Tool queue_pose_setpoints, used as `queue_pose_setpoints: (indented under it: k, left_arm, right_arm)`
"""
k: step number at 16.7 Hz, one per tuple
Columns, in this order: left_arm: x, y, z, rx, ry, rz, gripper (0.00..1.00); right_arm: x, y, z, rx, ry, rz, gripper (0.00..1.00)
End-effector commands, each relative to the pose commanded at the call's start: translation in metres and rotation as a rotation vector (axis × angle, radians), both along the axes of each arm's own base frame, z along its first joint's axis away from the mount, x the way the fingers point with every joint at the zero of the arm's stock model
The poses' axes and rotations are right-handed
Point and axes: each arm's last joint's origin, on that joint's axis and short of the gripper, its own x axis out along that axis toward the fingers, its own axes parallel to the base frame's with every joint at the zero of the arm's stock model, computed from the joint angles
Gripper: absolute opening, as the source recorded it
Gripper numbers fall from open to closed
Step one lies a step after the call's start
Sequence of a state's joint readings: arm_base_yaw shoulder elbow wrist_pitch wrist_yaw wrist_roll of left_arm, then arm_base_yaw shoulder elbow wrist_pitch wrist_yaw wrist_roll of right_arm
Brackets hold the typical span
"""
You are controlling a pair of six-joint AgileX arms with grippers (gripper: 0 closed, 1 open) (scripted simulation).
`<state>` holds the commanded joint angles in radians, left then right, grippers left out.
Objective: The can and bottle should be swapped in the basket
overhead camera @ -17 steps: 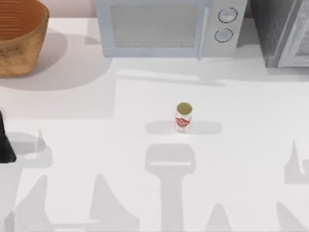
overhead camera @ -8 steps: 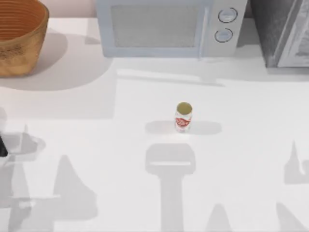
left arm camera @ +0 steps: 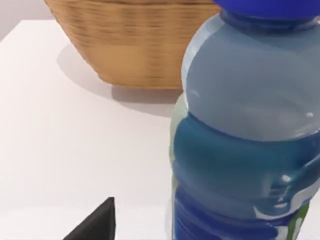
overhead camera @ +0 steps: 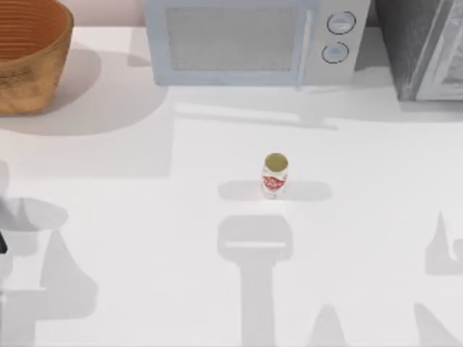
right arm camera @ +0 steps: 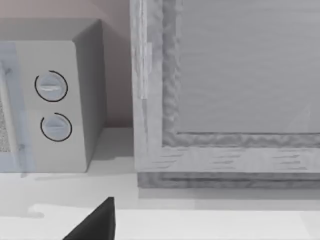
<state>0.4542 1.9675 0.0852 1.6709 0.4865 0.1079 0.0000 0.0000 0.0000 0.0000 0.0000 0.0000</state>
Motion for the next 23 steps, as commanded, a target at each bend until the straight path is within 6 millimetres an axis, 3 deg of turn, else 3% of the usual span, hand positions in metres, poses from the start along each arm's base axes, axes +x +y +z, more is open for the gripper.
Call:
queue_pose_setpoints:
  k: [8,16,21,23]
  left_arm:
    - [-0.001,0.001,-0.004,-0.003,0.007,-0.001,1.0]
    - [0.053,0.001,-0.014,-0.001,0.004,0.001,1.0]
    - [0.058,0.0,-0.015,-0.001,0.004,0.001,1.0]
    - [0.058,0.0,-0.015,-0.001,0.004,0.001,0.85]
  right_arm:
    - [0.0,0.0,0.0,0.0,0.0,0.0,1.0]
    - [0.0,0.0,0.0,0.0,0.0,0.0,1.0]
    - [0.0,0.0,0.0,0.0,0.0,0.0,1.0]
    - [0.0,0.0,0.0,0.0,0.0,0.0,1.0]
